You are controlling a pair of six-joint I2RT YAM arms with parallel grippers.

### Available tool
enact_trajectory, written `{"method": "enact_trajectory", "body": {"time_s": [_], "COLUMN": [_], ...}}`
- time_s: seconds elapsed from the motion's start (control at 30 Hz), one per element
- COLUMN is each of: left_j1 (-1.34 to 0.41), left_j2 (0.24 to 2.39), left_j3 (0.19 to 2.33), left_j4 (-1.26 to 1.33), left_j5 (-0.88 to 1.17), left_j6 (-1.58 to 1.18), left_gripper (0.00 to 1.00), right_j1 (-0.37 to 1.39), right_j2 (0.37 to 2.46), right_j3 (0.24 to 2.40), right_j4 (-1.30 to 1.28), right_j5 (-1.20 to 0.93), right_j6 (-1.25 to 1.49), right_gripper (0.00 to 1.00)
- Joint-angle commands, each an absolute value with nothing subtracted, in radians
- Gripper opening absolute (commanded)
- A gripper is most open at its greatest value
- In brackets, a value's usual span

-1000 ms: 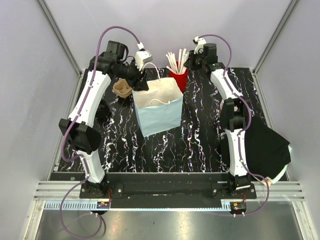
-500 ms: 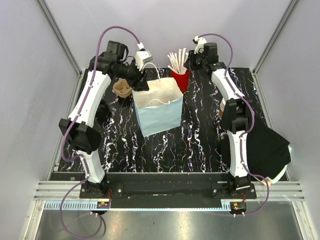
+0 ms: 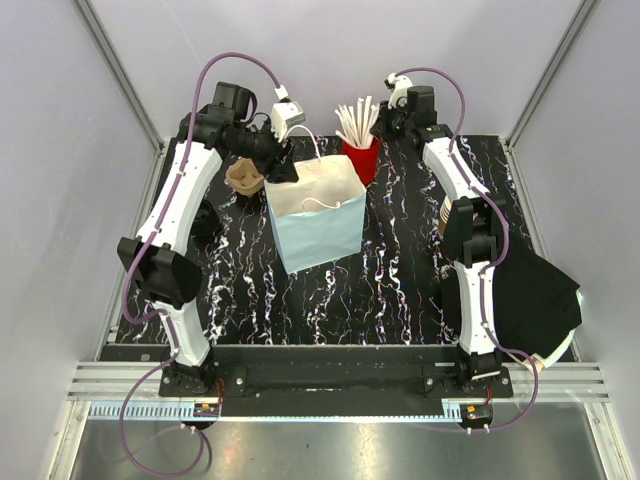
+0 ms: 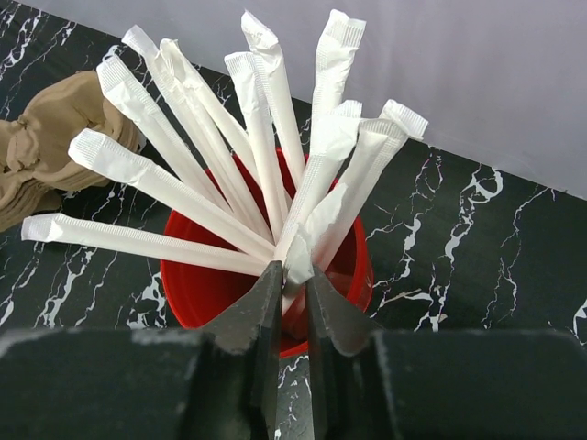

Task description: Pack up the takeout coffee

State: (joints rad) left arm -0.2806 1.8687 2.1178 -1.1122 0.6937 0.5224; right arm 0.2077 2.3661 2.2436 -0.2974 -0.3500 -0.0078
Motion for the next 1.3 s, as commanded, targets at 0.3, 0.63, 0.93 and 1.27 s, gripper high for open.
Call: {"method": "enact_trajectory", "body": {"time_s": [0.3,0.63,0.93,1.27], "left_j1": [-0.282,-0.284,-0.282,-0.264], "left_j2": [1.79,1.753,1.704,1.655], "left_j3": [2.123,2.1,2.071,2.013], "left_j4": [-1.065,-1.045,-1.003,-0.977], "left_j5": [0.73,0.726,0.609,0.446], "left_j6": [0.494,0.477,0.433,0.39], "left_gripper": [0.58,0.58,0.59,0.6], "right_j1": [0.219,0.235,0.245,0.288], "right_j2": [2.208,2.117,2.03,1.947], "right_j3": [2.309,2.356,2.37,2.462], "right_j4": [-0.357,-0.411,-0.445,-0.557], "right_j5": [-0.321,-0.256,-0.227,-0.207], "right_j6": [-0.083,-0.159,-0.216,-0.314], "right_gripper": [0.12,0.12,0.13,0.1]}}
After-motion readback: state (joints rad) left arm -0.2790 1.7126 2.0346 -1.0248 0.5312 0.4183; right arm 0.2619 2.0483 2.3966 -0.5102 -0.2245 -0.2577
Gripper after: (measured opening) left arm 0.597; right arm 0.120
